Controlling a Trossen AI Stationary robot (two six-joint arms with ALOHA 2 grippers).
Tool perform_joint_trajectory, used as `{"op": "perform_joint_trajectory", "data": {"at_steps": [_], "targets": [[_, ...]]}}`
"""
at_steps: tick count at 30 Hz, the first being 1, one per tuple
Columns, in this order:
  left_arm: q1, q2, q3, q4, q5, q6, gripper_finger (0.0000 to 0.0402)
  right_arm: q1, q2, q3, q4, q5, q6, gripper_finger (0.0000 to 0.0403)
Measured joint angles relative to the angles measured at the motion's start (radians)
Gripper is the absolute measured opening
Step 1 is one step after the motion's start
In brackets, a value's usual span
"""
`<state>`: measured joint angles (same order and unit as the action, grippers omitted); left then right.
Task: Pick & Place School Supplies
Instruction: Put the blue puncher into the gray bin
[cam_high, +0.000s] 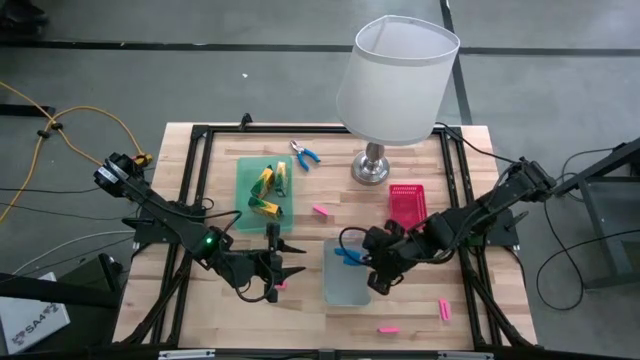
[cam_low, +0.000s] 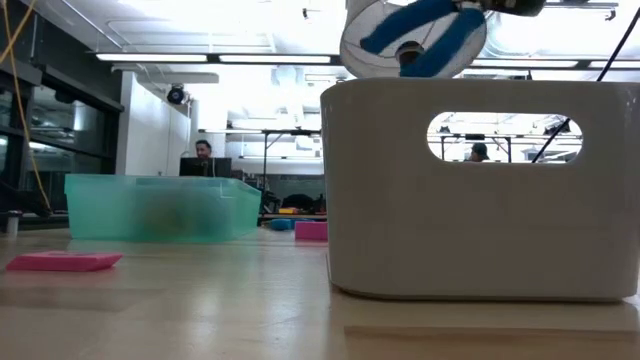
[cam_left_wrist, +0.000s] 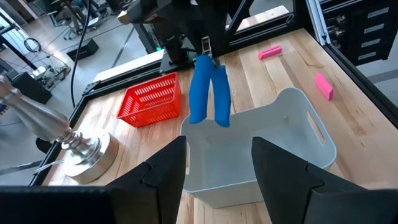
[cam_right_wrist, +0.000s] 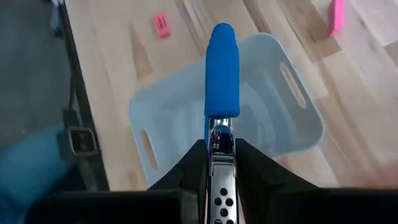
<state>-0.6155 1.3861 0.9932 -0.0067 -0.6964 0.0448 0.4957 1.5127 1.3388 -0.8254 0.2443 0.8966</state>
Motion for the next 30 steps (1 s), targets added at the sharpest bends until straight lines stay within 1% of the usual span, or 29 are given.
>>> {"op": "perform_joint_trajectory", "data": {"at_steps": [8, 15, 17, 20, 24, 30], "targets": [[0.000, 0.000, 0.000, 0.000, 0.000, -0.022, 0.0175, 0.010, 0.000, 0.000, 0.061, 0.090, 0.134, 0.0051], [0.000, 0.000, 0.000, 0.000, 0.000, -0.075, 0.0175, 0.017, 0.000, -0.002, 0.105, 0.190, 0.308, 0.0051], [0.000, 0.000, 0.000, 0.000, 0.000, -0.091, 0.0175, 0.029, 0.000, -0.030, 0.181, 0.224, 0.366, 0.0051], [0.000, 0.000, 0.000, 0.000, 0.000, -0.119, 0.0175, 0.059, 0.000, -0.106, 0.306, 0.248, 0.464, 0.0051], [0.000, 0.000, 0.000, 0.000, 0.000, -0.147, 0.0175, 0.099, 0.000, -0.195, 0.465, 0.326, 0.556, 0.0051], [0.000, 0.000, 0.000, 0.000, 0.000, -0.142, 0.0175, 0.159, 0.000, -0.269, 0.535, 0.393, 0.686, 0.0051]]}}
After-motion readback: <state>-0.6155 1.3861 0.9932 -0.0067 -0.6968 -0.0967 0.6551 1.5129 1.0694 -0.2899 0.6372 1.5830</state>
